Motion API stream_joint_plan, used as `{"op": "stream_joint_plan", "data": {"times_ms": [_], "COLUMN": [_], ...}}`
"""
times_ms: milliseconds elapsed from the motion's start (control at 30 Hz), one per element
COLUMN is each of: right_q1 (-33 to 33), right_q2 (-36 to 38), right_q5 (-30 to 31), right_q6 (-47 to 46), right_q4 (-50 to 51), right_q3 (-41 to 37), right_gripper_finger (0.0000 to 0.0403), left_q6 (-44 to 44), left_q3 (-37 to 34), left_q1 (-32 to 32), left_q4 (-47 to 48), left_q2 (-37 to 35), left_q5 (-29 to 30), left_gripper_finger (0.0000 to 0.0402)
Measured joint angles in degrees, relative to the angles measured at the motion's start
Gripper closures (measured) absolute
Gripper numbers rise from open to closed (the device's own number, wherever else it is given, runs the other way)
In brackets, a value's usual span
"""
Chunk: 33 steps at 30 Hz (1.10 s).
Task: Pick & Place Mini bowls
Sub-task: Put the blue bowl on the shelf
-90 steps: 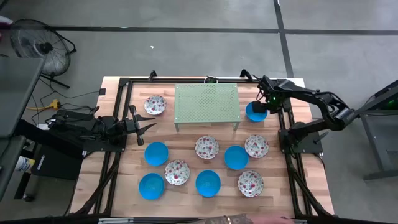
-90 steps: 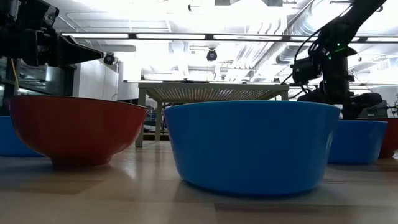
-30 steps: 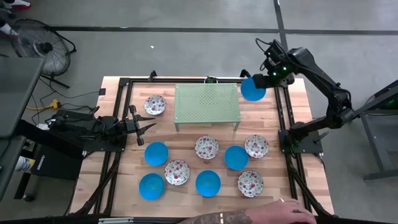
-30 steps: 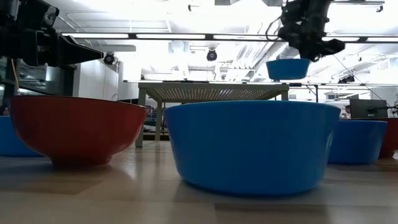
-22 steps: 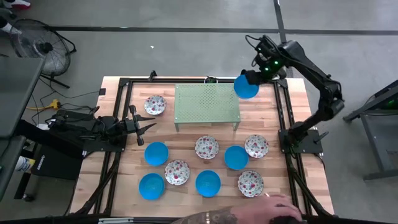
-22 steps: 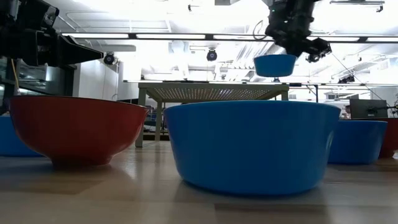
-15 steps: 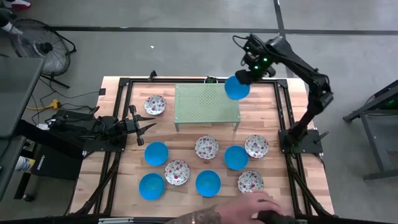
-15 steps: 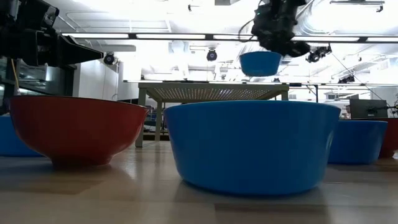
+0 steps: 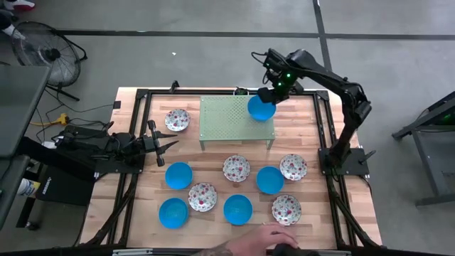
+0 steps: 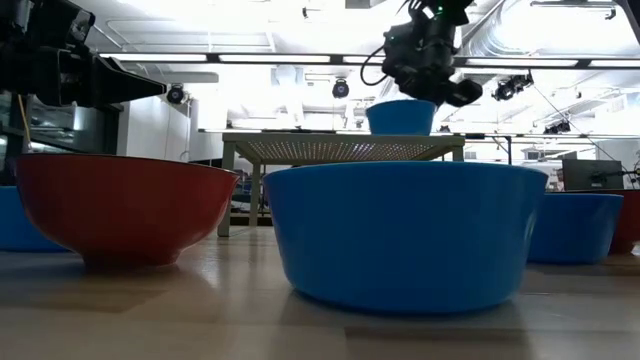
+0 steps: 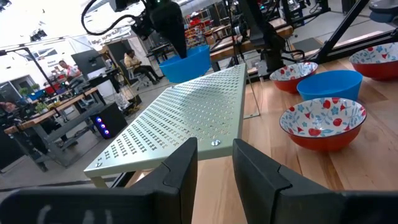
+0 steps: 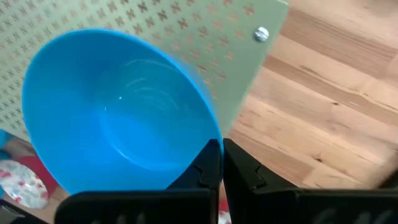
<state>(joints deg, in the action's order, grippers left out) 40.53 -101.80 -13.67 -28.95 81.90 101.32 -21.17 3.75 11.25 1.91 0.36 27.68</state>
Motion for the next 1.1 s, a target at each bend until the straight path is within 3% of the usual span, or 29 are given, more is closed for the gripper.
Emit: {"op": "stream_joint_plan", "data": {"times_ms": [300, 1100], "right_q1": [-2.46, -3.95], "right_q2": [0.0, 0.07], "right_q5": [4.33, 3.67], "right_q6": [-5.87, -9.36], "right_q4": [-0.96, -1.85], "right_q3": [-0.26, -0.26], "right_gripper_finger": [0.0403, 0.0403], "left_q6": [-0.01, 0.0], "left_q3": [0.0, 0.01], "left_q1": [0.01, 0.01], "left_q4": [0.0, 0.0], "left_q2": [0.0, 0.0], "left_q5": [0.0, 0.0], "left_gripper_finger": [0.0305, 0.0305]}}
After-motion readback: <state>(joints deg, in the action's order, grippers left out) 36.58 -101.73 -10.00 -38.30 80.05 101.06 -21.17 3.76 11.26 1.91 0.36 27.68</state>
